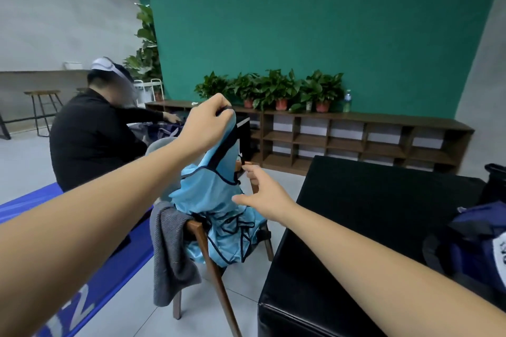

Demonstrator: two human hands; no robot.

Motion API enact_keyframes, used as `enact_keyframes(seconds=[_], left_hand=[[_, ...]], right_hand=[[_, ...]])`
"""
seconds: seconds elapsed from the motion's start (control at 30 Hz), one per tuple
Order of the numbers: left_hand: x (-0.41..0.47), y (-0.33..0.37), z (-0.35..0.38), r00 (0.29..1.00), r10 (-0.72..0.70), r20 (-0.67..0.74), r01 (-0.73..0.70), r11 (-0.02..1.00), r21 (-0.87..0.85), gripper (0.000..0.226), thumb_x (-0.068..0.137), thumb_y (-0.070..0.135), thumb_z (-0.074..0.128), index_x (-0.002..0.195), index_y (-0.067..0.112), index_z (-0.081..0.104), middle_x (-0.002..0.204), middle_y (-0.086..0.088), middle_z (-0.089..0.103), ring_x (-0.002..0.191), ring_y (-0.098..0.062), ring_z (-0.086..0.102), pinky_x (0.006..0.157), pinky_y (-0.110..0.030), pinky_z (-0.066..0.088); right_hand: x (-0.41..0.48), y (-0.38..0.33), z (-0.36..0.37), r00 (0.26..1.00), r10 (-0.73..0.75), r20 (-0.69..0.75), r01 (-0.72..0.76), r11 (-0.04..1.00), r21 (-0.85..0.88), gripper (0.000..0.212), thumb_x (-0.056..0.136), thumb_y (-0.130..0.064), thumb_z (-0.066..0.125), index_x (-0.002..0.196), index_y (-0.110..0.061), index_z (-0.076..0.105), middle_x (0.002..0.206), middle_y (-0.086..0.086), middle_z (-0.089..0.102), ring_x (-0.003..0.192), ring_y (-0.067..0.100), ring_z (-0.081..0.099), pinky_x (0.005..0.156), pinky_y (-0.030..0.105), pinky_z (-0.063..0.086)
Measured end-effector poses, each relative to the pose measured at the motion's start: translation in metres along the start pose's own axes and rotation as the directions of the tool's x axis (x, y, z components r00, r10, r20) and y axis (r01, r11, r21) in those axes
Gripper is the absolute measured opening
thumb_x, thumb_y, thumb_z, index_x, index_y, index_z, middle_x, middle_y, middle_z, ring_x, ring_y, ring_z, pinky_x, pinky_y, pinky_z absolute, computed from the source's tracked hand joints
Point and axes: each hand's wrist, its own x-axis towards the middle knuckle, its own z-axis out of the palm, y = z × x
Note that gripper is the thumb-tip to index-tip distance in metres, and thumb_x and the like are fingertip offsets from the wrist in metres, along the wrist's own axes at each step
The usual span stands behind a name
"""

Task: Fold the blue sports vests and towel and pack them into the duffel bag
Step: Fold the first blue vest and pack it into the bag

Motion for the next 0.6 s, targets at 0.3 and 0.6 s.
enact_keyframes(seconds=[0.3, 0.6], left_hand=[[-0.016, 0.088, -0.057, 0.996, 0.059, -0.068, -0.067, 0.992, -0.108, 0.010, 0.102, 0.027, 0.054, 0.097, 0.019, 0.060, 0.081, 0.010, 0.062, 0.076, -0.012, 0.052, 0.071, -0.034, 0.041], [-0.050, 0.162, -0.093, 0.992, 0.082, -0.091, -0.096, 0.982, -0.164, 0.013, 0.103, 0.027, 0.053, 0.104, 0.018, 0.062, 0.088, 0.010, 0.062, 0.076, -0.011, 0.051, 0.066, -0.032, 0.040]], right_hand=[[-0.051, -0.050, -0.039, 0.989, 0.013, -0.146, 0.001, 0.995, 0.099, 0.079, 0.089, -0.032, 0.085, 0.152, -0.030, 0.038, 0.133, -0.006, 0.053, 0.125, 0.017, 0.057, 0.087, 0.028, 0.049], [-0.138, -0.074, -0.098, 0.992, -0.025, -0.124, 0.034, 0.997, 0.070, 0.018, 0.102, -0.031, 0.070, 0.118, -0.028, 0.079, 0.110, -0.015, 0.080, 0.103, 0.010, 0.076, 0.102, 0.044, 0.059]])
